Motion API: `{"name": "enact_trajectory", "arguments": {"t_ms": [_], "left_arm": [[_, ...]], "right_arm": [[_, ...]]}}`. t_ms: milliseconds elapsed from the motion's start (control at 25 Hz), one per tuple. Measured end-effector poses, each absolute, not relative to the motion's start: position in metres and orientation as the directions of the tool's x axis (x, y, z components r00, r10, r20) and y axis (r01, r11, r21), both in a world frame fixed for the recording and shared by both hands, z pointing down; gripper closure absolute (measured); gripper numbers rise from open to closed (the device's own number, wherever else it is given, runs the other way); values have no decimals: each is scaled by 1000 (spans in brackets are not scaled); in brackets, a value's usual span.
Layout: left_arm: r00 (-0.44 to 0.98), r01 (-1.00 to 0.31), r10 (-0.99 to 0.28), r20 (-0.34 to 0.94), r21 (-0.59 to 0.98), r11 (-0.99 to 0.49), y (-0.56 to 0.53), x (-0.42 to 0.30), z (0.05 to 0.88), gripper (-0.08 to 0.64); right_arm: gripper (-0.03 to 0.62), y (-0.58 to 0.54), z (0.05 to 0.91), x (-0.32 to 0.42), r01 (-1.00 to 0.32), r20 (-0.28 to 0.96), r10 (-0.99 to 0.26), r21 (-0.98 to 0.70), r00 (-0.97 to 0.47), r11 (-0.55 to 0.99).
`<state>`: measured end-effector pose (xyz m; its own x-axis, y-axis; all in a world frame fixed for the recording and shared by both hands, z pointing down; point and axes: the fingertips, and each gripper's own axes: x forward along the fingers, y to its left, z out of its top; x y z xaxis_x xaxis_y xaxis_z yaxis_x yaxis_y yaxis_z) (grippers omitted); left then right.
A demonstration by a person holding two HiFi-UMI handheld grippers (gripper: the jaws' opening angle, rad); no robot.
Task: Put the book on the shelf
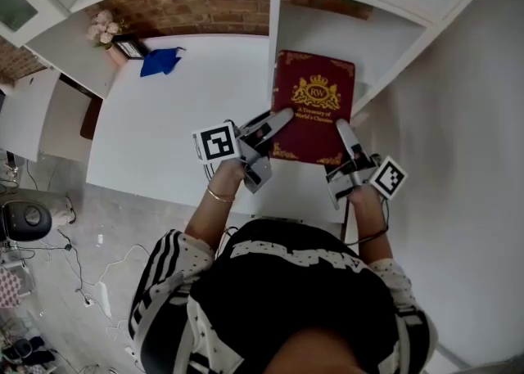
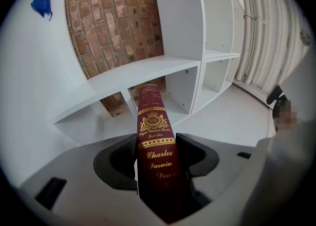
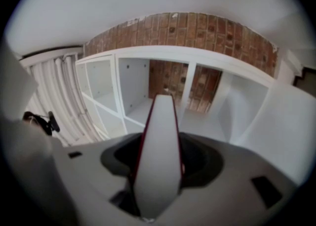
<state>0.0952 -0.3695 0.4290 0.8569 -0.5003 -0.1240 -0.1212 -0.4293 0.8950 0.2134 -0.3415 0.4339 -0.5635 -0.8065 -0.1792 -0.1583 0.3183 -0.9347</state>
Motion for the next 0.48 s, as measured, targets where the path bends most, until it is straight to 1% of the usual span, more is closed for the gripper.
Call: {"name": "enact_trajectory", "arguments": {"t_ms": [120,280,480], "left_arm": [[848,-101,-512,-137,907,-409,-371,95,428,298],[835,-65,-528,-157,923,-378,-373,97,427,299],[827,-86,-545,-136,928,-362,-381,98,434,301]], "right_arm": [[351,-343,432,213,-151,-180,-803,-936,-568,316],[350,-347,430,213,-183,-171,-785,-923,-596,340],[324,-354,433,213,-197,-162,-767,-915,-621,352]]}}
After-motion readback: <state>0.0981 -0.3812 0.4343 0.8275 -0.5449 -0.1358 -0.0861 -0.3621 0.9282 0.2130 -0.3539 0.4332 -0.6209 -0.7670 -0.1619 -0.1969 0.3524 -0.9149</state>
